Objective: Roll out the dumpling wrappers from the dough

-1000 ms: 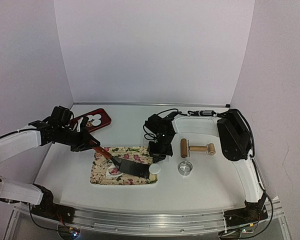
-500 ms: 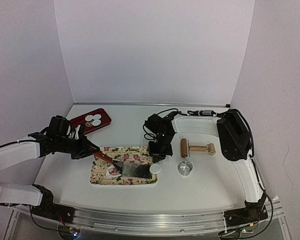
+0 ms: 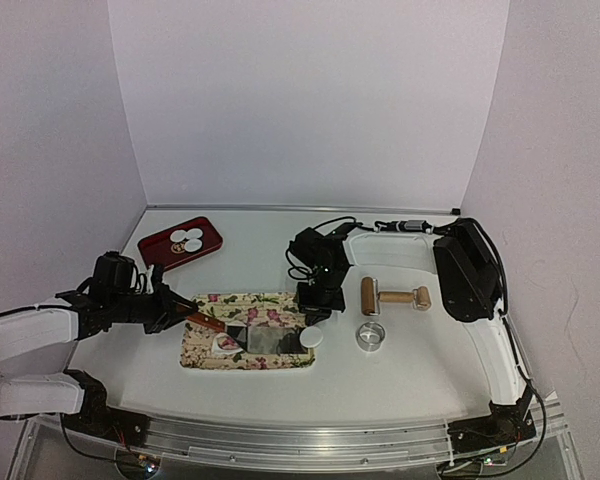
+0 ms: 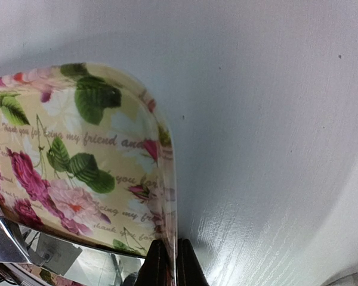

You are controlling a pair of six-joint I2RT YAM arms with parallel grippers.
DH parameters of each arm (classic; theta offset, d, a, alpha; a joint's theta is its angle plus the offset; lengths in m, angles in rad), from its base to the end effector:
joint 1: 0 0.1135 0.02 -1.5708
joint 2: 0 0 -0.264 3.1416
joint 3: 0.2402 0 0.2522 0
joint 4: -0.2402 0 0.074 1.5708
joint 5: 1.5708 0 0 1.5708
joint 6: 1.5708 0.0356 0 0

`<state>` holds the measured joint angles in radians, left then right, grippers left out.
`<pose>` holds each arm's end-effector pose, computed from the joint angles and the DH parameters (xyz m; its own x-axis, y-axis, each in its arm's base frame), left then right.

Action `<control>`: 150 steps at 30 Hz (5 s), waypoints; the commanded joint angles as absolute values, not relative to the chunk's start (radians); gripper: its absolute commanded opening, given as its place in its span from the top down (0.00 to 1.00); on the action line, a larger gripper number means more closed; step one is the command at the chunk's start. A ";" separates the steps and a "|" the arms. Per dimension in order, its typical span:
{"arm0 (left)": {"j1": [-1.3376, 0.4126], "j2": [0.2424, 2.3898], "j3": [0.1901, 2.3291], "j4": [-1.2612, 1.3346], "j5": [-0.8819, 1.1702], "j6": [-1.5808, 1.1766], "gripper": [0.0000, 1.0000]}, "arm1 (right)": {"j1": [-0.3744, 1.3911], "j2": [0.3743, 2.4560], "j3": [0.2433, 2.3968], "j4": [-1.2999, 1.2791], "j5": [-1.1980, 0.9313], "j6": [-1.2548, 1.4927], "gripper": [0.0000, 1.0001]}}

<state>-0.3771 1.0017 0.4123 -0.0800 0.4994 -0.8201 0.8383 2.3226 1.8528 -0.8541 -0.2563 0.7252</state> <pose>0.1771 -0.0885 0.1843 -0.8852 -0.3398 -0.3177 0.0369 0.6295 -0.7761 0.3092 0.3573 0.1438 -0.9898 -0.1410 -0.0199 -0.1391 0.9278 0.3461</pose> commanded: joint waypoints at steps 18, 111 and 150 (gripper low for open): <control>-0.376 0.884 0.250 0.200 0.564 -1.001 1.00 | 0.841 2.340 1.899 -0.910 -0.226 0.745 1.00; -0.341 0.859 0.255 0.143 0.615 -1.006 1.00 | 0.839 2.045 1.462 -0.541 -0.515 0.778 0.26; -0.340 0.896 0.257 0.170 0.624 -1.005 1.00 | 0.851 2.049 1.539 -0.671 -0.438 0.719 0.16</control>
<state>-0.3458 0.8978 0.2092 0.1135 0.5999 -1.0107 0.8430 2.0380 1.5421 -0.6527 -0.4667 0.7534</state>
